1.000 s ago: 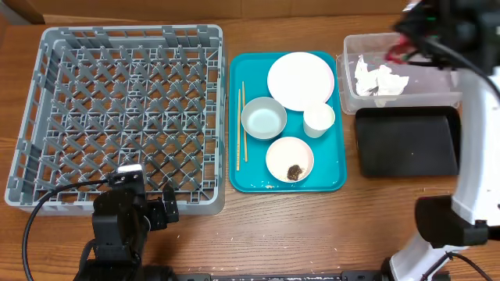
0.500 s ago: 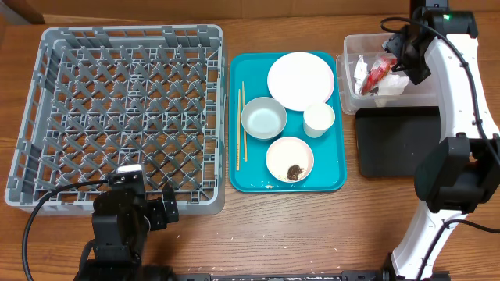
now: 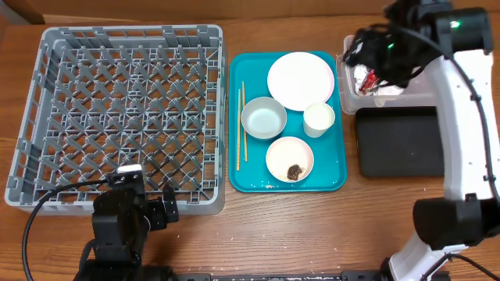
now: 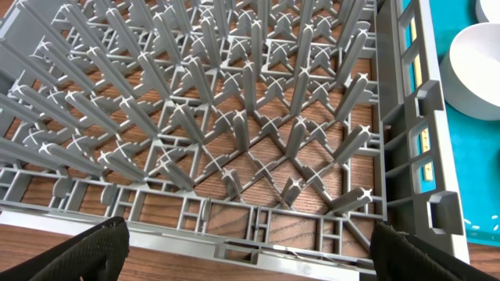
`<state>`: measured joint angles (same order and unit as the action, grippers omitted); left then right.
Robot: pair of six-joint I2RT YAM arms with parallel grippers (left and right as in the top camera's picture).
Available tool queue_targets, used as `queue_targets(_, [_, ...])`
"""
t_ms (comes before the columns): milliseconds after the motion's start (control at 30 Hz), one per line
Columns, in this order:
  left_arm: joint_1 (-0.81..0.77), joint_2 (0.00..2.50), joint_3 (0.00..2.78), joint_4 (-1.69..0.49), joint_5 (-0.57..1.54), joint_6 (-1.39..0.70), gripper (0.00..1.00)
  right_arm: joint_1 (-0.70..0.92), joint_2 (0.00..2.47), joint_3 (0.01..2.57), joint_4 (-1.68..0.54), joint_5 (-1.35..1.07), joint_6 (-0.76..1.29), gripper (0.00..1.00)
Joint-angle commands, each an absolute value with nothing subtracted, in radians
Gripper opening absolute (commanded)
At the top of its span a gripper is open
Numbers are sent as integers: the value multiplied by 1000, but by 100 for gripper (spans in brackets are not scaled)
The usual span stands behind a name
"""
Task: Sort waste into correct bins and load items into the dishwasher
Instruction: 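Drop the red wrapper into the clear bin with the right gripper, then grasp the rim of the pink bowl with rice using the right gripper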
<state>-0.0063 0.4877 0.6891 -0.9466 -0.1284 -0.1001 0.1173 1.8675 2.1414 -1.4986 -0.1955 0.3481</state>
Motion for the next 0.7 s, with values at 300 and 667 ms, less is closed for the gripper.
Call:
queue_targets(300, [0,486,704,-943,-138,-85,100,495,1864,1919,-1529,-95,373,75])
queue_targets(667, [0,486,704,-943,-138,-85,100,706,1864,1477,-1093,31,361,50])
